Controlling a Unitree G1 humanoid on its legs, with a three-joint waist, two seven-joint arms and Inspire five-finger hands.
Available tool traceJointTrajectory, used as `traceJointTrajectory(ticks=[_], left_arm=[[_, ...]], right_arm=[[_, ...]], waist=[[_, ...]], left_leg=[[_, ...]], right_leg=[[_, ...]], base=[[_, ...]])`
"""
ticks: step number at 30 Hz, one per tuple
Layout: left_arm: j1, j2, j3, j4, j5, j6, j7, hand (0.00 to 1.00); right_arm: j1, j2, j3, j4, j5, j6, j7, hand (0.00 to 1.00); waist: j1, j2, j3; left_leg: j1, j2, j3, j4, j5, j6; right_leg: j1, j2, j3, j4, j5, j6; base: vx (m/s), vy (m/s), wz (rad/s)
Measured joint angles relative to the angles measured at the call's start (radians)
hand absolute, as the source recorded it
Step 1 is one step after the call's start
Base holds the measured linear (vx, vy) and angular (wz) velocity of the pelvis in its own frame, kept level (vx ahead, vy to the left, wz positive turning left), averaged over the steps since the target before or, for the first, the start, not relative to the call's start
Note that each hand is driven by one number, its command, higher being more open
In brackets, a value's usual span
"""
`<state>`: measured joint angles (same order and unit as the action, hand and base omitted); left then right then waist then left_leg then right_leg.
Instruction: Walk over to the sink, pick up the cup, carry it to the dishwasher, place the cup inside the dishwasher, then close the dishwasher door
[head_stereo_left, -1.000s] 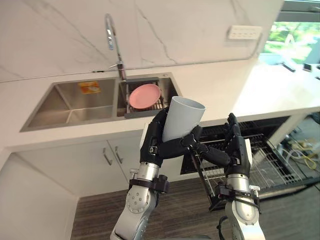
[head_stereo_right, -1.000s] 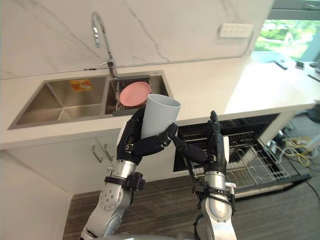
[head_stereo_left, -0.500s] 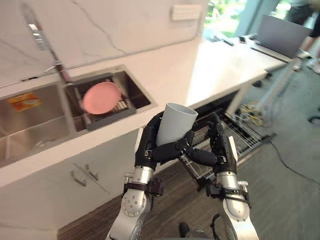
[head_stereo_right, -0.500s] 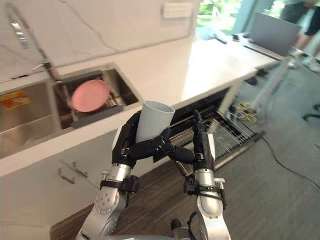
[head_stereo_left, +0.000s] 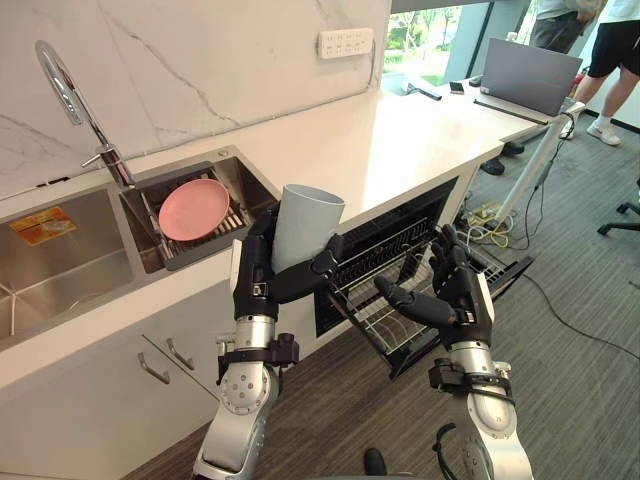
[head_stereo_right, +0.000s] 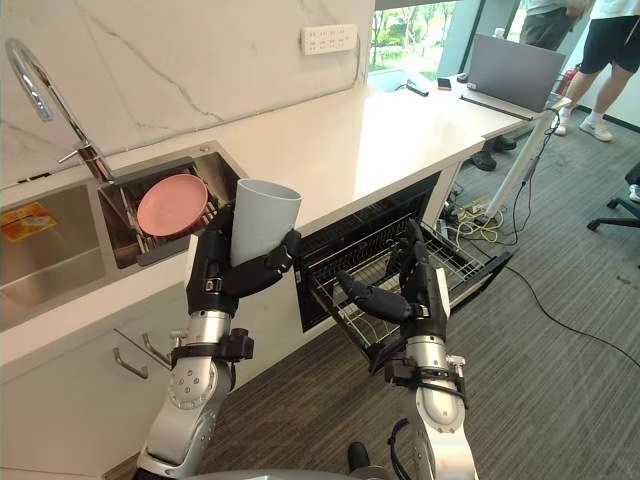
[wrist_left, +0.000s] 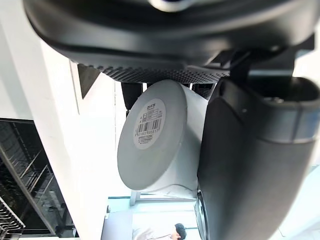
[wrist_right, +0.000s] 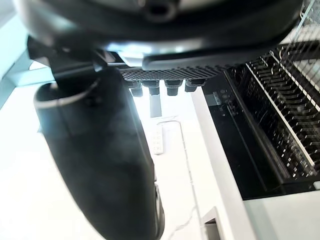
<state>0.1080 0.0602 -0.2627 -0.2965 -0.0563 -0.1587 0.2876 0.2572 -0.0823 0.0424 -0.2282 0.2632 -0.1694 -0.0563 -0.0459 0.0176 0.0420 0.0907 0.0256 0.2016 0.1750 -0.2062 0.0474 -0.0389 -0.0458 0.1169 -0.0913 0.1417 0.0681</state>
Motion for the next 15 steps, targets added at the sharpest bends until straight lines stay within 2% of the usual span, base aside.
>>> traceJointTrajectory(ticks=[7, 15], left_arm=[[-0.107, 0.002, 0.013, 0.077, 0.024, -0.003, 0.024, 0.00], [-0.163, 0.004, 0.018, 0.180, 0.120, -0.001, 0.036, 0.00]], right_arm=[[-0.042, -0.001, 0.004, -0.027, 0.179, -0.013, 0.047, 1.00], [-0.082, -0.019, 0.037, -0.031, 0.267, -0.032, 0.063, 1.00]], waist=[[-0.001, -0.001, 0.000], [-0.005, -0.001, -0.001]], left_leg=[[-0.001, -0.001, 0.016, 0.001, 0.003, -0.003], [-0.001, -0.001, 0.016, -0.004, 0.004, -0.001]], right_leg=[[-0.012, 0.004, 0.025, 0.000, 0.010, -0.004], [-0.022, 0.011, 0.042, 0.000, 0.020, -0.001]], base=[[-0.03, -0.022, -0.10], [-0.01, -0.016, -0.07]])
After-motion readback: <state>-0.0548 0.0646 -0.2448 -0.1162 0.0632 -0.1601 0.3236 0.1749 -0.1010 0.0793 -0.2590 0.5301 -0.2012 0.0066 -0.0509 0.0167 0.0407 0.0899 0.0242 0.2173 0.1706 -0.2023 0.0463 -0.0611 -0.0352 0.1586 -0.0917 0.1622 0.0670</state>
